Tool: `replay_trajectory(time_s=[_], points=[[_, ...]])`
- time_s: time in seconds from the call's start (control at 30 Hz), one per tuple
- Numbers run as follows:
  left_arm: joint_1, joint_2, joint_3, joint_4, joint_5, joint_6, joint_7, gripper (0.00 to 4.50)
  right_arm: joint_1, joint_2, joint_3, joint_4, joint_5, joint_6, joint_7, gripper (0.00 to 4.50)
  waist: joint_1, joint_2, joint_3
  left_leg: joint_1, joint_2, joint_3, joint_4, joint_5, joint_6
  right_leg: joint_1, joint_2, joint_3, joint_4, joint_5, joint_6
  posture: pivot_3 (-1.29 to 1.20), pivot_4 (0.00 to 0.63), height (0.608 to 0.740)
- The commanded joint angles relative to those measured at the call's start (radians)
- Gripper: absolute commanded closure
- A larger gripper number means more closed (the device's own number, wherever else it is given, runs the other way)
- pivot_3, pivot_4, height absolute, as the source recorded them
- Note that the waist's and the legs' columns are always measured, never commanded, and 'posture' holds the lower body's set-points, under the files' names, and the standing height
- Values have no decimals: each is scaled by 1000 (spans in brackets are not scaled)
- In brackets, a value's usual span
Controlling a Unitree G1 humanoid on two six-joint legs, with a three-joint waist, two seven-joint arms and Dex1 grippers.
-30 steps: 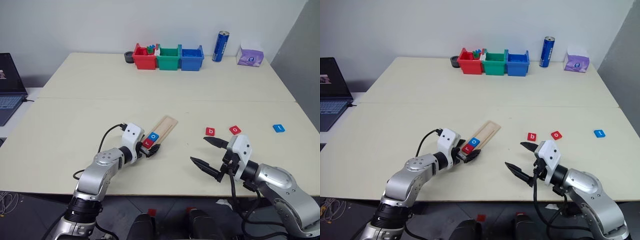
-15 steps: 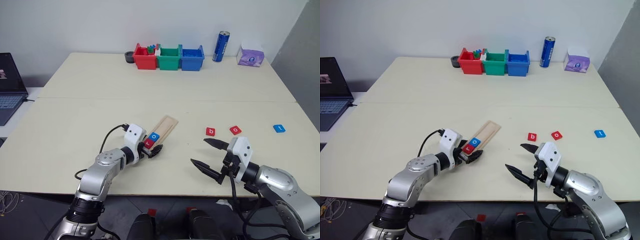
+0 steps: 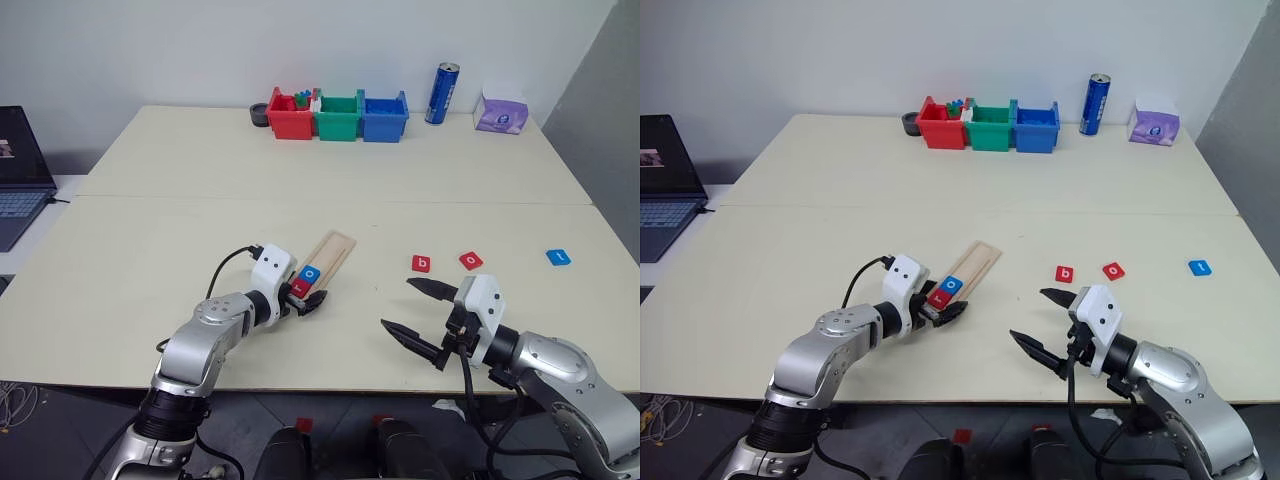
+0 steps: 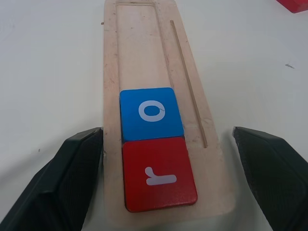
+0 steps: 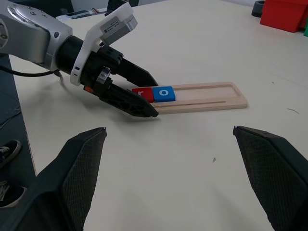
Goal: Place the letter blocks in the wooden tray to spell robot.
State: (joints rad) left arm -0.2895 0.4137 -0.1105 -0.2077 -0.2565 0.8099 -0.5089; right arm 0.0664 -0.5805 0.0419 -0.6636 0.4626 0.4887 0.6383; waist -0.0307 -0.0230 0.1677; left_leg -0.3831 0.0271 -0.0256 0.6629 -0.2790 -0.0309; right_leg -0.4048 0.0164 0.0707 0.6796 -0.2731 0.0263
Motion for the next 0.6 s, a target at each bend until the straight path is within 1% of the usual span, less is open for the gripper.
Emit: replay_trajectory(time_s=[0.03,0.07,0.1,0.23,0.33,0.6], points=[[13,6,-11,10,-7,53,-4,0,-2,-10,-9,-47,24,2,14,23,0,0,0,0,0,0,0,0,0,0,0,0,0,0,0,0,150,740],[10,10,-8,14,-6,55,-6,379,-4,-11,-10,-47,27,4,16,0,0,0,0,0,0,0,0,0,0,0,0,0,0,0,0,0,150,740],[8,15,-6,17,-4,56,-9,583,-6,-11,-11,-47,30,7,17,0,0,0,0,0,0,0,0,0,0,0,0,0,0,0,0,0,150,740],[-2,34,9,32,-5,58,-19,1698,-7,-13,-12,-48,34,12,23,0,0,0,0,0,0,0,0,0,0,0,0,0,0,0,0,0,150,740],[-5,46,12,38,-6,57,-25,2418,-8,-16,-12,-49,35,13,24,0,0,0,0,0,0,0,0,0,0,0,0,0,0,0,0,0,150,740],[-12,74,1,58,2,13,-69,2424,-12,-25,-7,-51,36,16,23,0,0,0,0,0,0,0,0,0,0,0,0,0,0,0,0,0,150,740]])
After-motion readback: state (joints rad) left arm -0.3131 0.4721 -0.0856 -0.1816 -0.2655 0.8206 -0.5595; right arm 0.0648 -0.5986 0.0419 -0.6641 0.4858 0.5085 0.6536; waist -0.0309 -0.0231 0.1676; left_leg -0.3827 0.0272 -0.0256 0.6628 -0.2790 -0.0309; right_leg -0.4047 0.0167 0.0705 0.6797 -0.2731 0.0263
